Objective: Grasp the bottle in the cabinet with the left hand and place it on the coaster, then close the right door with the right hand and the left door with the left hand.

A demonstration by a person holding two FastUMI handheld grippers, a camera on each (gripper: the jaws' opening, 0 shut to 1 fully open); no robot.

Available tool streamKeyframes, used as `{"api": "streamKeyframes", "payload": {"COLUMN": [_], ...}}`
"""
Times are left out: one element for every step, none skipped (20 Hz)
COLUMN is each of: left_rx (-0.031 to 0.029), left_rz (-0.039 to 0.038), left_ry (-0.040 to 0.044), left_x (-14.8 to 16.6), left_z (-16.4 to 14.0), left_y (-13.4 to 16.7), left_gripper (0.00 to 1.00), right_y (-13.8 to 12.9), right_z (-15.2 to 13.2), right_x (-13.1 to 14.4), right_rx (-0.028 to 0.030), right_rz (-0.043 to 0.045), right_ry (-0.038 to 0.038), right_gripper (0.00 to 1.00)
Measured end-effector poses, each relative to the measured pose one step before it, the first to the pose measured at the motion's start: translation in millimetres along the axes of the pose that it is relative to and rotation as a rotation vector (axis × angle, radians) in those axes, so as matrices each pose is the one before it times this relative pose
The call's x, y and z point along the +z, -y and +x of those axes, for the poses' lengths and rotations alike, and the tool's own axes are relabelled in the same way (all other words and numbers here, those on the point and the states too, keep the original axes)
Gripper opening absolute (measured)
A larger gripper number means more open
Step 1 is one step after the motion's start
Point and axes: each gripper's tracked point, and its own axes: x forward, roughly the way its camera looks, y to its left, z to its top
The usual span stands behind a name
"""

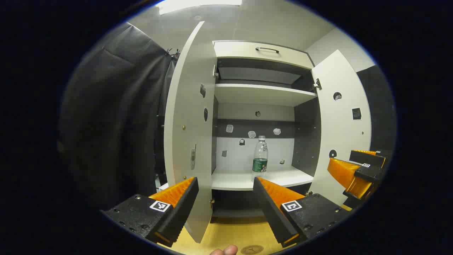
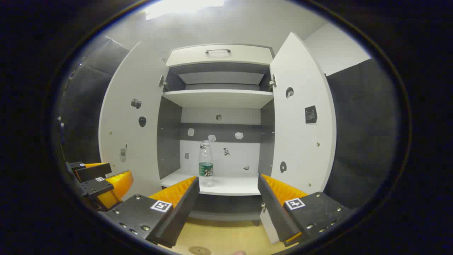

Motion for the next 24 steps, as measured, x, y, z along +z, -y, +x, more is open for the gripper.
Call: {"api": "streamKeyframes", "payload": {"left_rx": [-0.00031, 0.00149, -0.00069, 0.00201, 0.00425, 0.00338, -0.00287, 0.00022, -0.00043, -0.00067, 0.00105, -0.00158, -0.00031, -0.00101, -0.00160, -0.00247, -0.00201, -0.00142, -0.00373, -0.00320, -0.00449, -0.00602, -0.00450, -0.00494], "left_rz": [0.00091, 0.00074, 0.00273, 0.00360, 0.00561, 0.00069, 0.00011, 0.00053, 0.00205, 0.00211, 0.00184, 0.00212, 0.00058, -0.00050, -0.00107, -0.00055, 0.00221, 0.00088, 0.00116, 0.00092, -0.00044, 0.00001, 0.00187, 0.00283], "left_ry": [-0.00206, -0.00051, -0.00037, 0.00084, -0.00106, 0.00049, -0.00085, -0.00122, -0.00412, -0.00212, -0.00142, 0.00102, 0.00103, -0.00006, -0.00026, -0.00237, -0.00021, 0.00081, -0.00074, -0.00214, -0.00079, 0.00059, -0.00138, -0.00100], "left_x": [0.10, -0.66, -0.30, 0.15, -0.57, -1.10, -0.50, -1.70, -1.73, -1.61, -0.32, -0.37, 0.28, -0.19, 0.25, -1.15, -0.05, -0.54, 0.06, -1.46, 0.01, -0.71, -1.00, -0.75], "left_z": [0.43, 0.10, 0.36, 0.36, 0.90, 0.57, 1.05, 0.12, 1.23, 0.20, 0.93, 0.87, 0.68, 0.69, 1.31, 1.16, 2.04, 1.73, 3.31, 3.15, 4.54, 5.70, 5.88, 7.47], "left_y": [0.30, -0.38, 0.66, 0.16, -0.74, -0.05, 1.38, 0.24, 0.36, 0.54, 0.51, 0.61, 0.76, 0.57, 0.71, 0.92, 1.24, 0.79, 1.37, 1.81, 2.46, 3.61, 2.83, 3.66], "left_gripper": [0.98, 0.98, 0.99, 0.99, 0.99, 0.99, 0.98, 0.99, 0.96, 0.98, 0.98, 0.98, 0.98, 0.98, 0.98, 0.98, 0.98, 0.98, 0.98, 0.98, 0.99, 0.98, 0.98, 0.98], "right_y": [1.82, 1.34, 0.51, -0.38, 1.02, -0.43, -0.92, -0.42, -0.72, 1.15, 0.48, 0.99, 0.08, -0.51, -0.19, 1.00, 0.73, 0.43, 0.74, 0.66, 1.49, 1.70, 2.40, 1.78], "right_z": [0.87, 1.57, 0.20, -0.32, 0.45, 0.44, 0.76, -0.12, -0.07, 0.70, 0.04, 0.51, 1.06, -0.78, 0.05, 0.88, 1.49, 0.51, 0.74, 0.69, 1.55, 1.06, 1.12, 0.43], "right_x": [-0.03, -0.93, -0.68, -1.25, -0.45, -1.24, -0.35, -1.45, -0.38, 0.39, 0.01, -0.28, 0.01, -0.15, 0.42, 0.15, -0.71, -1.07, -0.55, -0.65, -0.46, -1.36, -0.36, -1.29], "right_rx": [-0.00139, -0.00125, -0.00027, -0.00173, -0.00257, 0.00132, 0.00200, 0.00391, 0.00392, -0.00129, -0.00189, -0.00171, -0.00014, 0.00042, -0.00027, 0.00048, 0.00033, -0.00012, -0.00073, -0.00057, -0.00172, -0.00319, -0.00398, -0.00439], "right_rz": [0.00306, 0.00000, -0.00006, 0.00203, -0.00286, -0.00291, -0.00010, 0.00482, 0.00365, -0.00078, -0.00459, -0.00394, -0.00080, 0.00167, 0.00271, 0.00239, 0.00266, 0.00159, 0.00198, 0.00311, 0.00151, -0.00059, -0.00337, -0.00413], "right_ry": [0.00011, -0.00216, -0.00332, -0.00352, -0.00237, -0.00035, -0.00173, -0.00234, -0.00056, 0.00134, -0.00090, 0.00008, -0.00027, 0.00077, 0.00063, -0.00030, -0.00235, -0.00307, -0.00131, -0.00200, -0.00330, -0.00270, -0.00158, -0.00278], "right_gripper": [1.00, 1.00, 1.00, 1.00, 1.00, 1.00, 1.00, 1.00, 1.00, 1.00, 1.00, 1.00, 1.00, 1.00, 1.00, 1.00, 1.00, 1.00, 1.00, 1.00, 1.00, 1.00, 1.00, 0.97]}}
